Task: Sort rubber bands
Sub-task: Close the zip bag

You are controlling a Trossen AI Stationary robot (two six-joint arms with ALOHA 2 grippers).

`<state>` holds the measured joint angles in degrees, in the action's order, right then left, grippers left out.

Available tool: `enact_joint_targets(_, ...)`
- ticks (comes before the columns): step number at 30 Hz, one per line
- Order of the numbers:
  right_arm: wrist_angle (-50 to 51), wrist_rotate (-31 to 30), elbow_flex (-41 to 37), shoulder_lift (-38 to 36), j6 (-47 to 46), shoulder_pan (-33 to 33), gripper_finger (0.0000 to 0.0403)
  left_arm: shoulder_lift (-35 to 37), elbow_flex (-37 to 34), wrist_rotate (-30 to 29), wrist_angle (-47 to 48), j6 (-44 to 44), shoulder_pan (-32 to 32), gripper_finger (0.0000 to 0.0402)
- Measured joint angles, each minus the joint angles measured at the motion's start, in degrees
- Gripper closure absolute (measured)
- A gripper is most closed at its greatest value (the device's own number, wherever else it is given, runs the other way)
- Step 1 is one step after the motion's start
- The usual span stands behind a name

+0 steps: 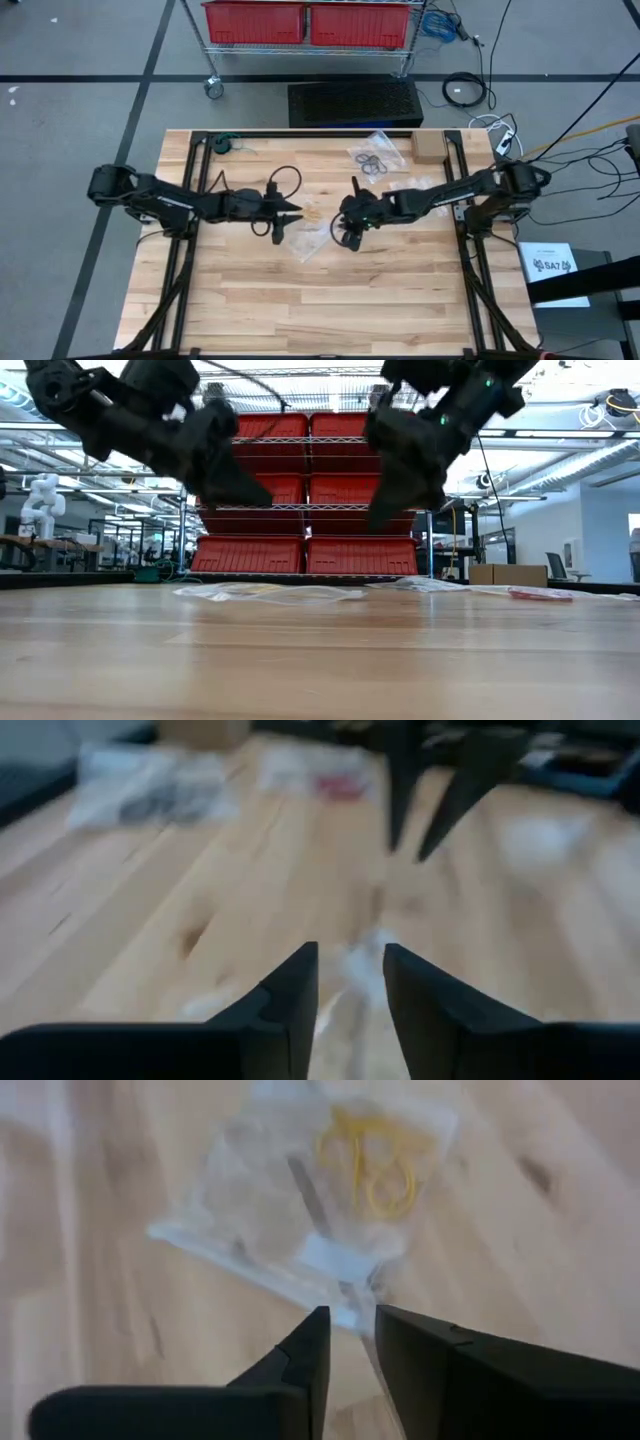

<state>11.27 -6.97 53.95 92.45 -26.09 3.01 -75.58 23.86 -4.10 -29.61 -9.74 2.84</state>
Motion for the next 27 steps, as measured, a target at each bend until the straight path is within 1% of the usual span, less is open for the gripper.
enact_joint_targets(3,-0.57,2.34,0.00,2.75,0.07,0.00,0.0360,-0.19,0.00,0.21,4.01,0.07,1.89,0.0309)
enact_joint_targets(6,-1.61,4.50,0.00,5.08,0.13,0.00,0.0393,-0.21,0.00,0.39,6.07,0.54,3.16,0.0340)
enact_joint_targets(10,-3.41,7.96,0.00,8.13,-0.80,0.00,0.0394,-0.19,0.00,0.52,6.95,2.77,4.50,0.0390)
enact_joint_targets(11,-3.87,8.95,0.02,8.90,-1.12,0.00,0.0394,-0.19,0.00,0.56,7.22,2.89,4.91,0.0394)
enact_joint_targets(13,-4.20,10.17,0.02,10.52,-1.26,0.00,0.0398,-0.19,0.00,0.63,8.23,2.77,5.57,0.0394)
enact_joint_targets(18,-6.74,10.41,0.04,12.68,-1.85,-1.14,0.0401,-0.19,-0.02,0.89,12.25,2.50,5.60,0.0398)
enact_joint_targets(23,-6.72,5.75,0.04,12.29,-1.29,-5.18,0.0402,-0.19,-0.04,1.05,14.35,-0.26,4.71,0.0398)
enact_joint_targets(27,-6.76,4.99,0.07,12.28,1.91,-9.72,0.0403,-0.19,-0.02,0.54,12.67,-1.92,4.19,0.0399)
